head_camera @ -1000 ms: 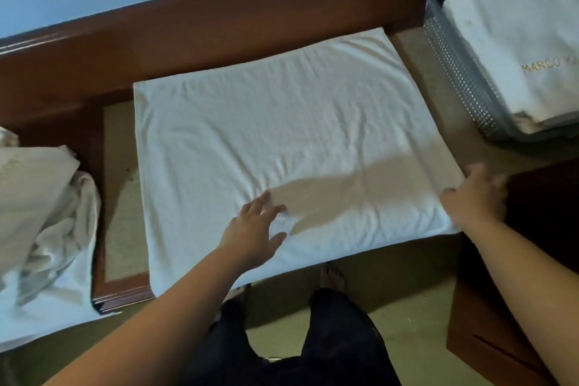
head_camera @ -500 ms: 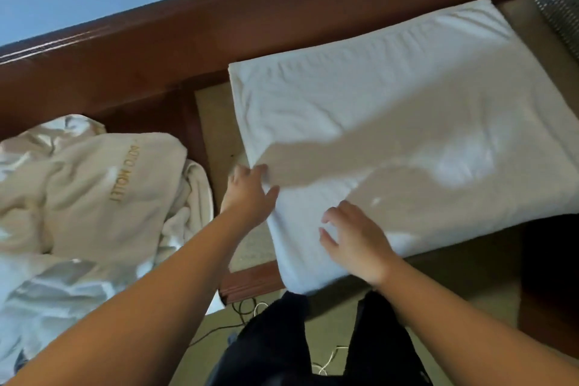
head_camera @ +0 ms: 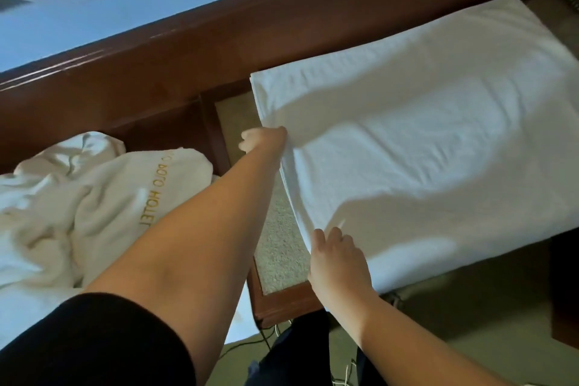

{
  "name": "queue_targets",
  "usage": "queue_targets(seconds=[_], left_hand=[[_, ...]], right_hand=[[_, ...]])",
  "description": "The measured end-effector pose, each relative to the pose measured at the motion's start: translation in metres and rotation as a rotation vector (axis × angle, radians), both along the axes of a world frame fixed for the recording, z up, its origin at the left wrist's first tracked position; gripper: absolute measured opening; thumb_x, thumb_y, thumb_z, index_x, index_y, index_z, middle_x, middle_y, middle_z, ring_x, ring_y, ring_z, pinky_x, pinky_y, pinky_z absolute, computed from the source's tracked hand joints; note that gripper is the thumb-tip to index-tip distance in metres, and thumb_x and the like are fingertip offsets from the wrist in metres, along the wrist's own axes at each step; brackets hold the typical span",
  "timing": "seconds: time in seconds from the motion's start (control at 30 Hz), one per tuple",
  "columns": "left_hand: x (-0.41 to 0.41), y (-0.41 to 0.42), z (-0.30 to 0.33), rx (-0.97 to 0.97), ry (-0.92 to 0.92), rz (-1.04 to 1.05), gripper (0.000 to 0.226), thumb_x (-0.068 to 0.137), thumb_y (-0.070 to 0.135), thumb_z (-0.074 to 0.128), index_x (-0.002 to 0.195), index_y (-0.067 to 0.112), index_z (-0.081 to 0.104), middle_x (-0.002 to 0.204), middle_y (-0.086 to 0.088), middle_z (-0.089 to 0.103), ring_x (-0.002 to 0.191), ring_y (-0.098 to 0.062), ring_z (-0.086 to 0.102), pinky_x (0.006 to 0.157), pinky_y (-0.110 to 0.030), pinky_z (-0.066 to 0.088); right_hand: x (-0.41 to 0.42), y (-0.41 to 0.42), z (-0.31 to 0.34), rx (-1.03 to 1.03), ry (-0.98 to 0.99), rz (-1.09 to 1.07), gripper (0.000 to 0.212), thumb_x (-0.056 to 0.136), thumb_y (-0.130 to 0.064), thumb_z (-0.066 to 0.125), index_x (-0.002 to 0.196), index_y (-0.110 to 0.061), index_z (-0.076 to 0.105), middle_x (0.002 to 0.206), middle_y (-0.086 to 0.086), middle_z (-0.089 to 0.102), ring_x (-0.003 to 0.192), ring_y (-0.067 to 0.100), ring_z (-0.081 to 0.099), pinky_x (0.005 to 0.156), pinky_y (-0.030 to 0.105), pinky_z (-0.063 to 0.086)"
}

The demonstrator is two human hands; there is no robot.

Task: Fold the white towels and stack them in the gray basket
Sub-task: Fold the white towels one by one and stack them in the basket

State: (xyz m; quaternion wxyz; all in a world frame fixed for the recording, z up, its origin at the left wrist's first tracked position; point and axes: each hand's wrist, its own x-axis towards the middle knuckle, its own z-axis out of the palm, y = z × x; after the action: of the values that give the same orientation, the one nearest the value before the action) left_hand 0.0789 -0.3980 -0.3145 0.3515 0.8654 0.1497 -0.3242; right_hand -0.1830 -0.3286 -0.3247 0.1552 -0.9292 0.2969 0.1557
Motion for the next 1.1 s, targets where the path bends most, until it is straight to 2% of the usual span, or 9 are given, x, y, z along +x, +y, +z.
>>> queue_targets(seconds=[0.1,0.2,0.3,0.47,0.67,0.73,0.9,1.0,1.1], left_hand=[[0.014,-0.009,-0.002,-0.173,0.058,0.129,0.044,0.085,0.021,0.072,0.123,0.008,0.056,0.109,-0.006,0.068,0.086,-0.023,0.069,0.065,-0.031,0.059],[0.019,-0.024,0.005,-0.263,0.067,0.137,0.011,0.090,0.009,0.066,0.098,0.011,0.061,0.093,-0.007,0.068,0.080,-0.023,0.071,0.082,-0.039,0.064],[0.022,-0.044,0.012,-0.267,0.034,0.076,0.011,0.083,0.003,0.063,0.088,0.013,0.063,0.092,-0.011,0.075,0.078,-0.027,0.076,0.080,-0.046,0.065],[0.010,-0.098,0.032,-0.176,-0.109,-0.180,0.022,0.082,0.027,0.065,0.097,0.011,0.068,0.083,-0.005,0.077,0.073,-0.025,0.077,0.079,-0.039,0.065],[-0.036,-0.180,0.064,-0.247,-0.137,-0.423,0.019,0.098,0.015,0.056,0.117,0.016,0.059,0.072,-0.004,0.071,0.055,-0.014,0.073,0.060,-0.026,0.061],[-0.050,-0.202,0.060,-0.166,-0.069,-0.595,0.032,0.096,0.005,0.056,0.127,0.012,0.058,0.093,-0.011,0.072,0.069,-0.017,0.072,0.054,-0.027,0.059],[-0.078,-0.224,0.035,0.348,-0.513,-1.486,0.089,0.091,-0.004,0.048,0.162,0.036,0.014,0.162,-0.010,0.026,0.142,-0.038,0.035,0.104,-0.055,0.050],[-0.091,-0.227,0.026,0.507,-0.706,-1.923,0.100,0.091,-0.010,0.047,0.163,0.047,0.006,0.173,0.002,0.000,0.158,-0.032,0.008,0.117,-0.060,0.035],[-0.082,-0.235,0.019,0.672,-0.811,-2.128,0.093,0.095,-0.005,0.047,0.164,0.042,0.006,0.174,0.001,0.004,0.160,-0.029,0.006,0.125,-0.056,0.023]], right_hand=[[-0.007,-0.006,0.006,0.016,0.054,-0.041,0.040,0.059,-0.002,0.081,0.091,-0.010,0.058,0.078,0.011,0.054,0.061,0.026,0.055,0.048,0.035,0.045],[-0.024,-0.017,0.012,0.098,0.077,-0.125,0.033,0.090,-0.007,0.056,0.119,-0.017,0.044,0.110,0.006,0.053,0.094,0.024,0.058,0.073,0.033,0.050],[-0.044,-0.036,0.022,0.174,0.044,-0.264,0.026,0.096,-0.011,0.049,0.118,-0.022,0.040,0.111,0.001,0.048,0.097,0.020,0.056,0.073,0.030,0.049],[-0.094,-0.080,0.029,0.237,0.067,-0.559,0.015,0.096,-0.020,0.052,0.101,-0.024,0.039,0.098,-0.004,0.044,0.084,0.017,0.052,0.071,0.033,0.050],[-0.156,-0.142,0.037,0.262,-0.055,-0.884,0.007,0.100,-0.020,0.046,0.106,-0.021,0.045,0.104,0.005,0.054,0.087,0.027,0.055,0.074,0.039,0.050],[-0.171,-0.164,0.038,0.345,-0.128,-0.959,0.013,0.100,-0.017,0.047,0.110,-0.024,0.044,0.101,0.004,0.056,0.084,0.025,0.056,0.070,0.039,0.049],[-0.193,-0.196,0.026,0.577,-0.209,-1.014,0.031,0.102,-0.018,0.044,0.126,-0.037,0.040,0.116,0.001,0.057,0.094,0.023,0.058,0.086,0.046,0.055],[-0.201,-0.198,0.016,0.706,-0.240,-1.001,0.023,0.106,-0.030,0.049,0.127,-0.037,0.042,0.121,-0.004,0.055,0.101,0.017,0.058,0.088,0.044,0.055],[-0.211,-0.197,0.009,0.684,-0.277,-0.911,0.025,0.100,-0.042,0.062,0.117,-0.043,0.043,0.116,-0.017,0.057,0.098,0.005,0.059,0.079,0.035,0.053]])
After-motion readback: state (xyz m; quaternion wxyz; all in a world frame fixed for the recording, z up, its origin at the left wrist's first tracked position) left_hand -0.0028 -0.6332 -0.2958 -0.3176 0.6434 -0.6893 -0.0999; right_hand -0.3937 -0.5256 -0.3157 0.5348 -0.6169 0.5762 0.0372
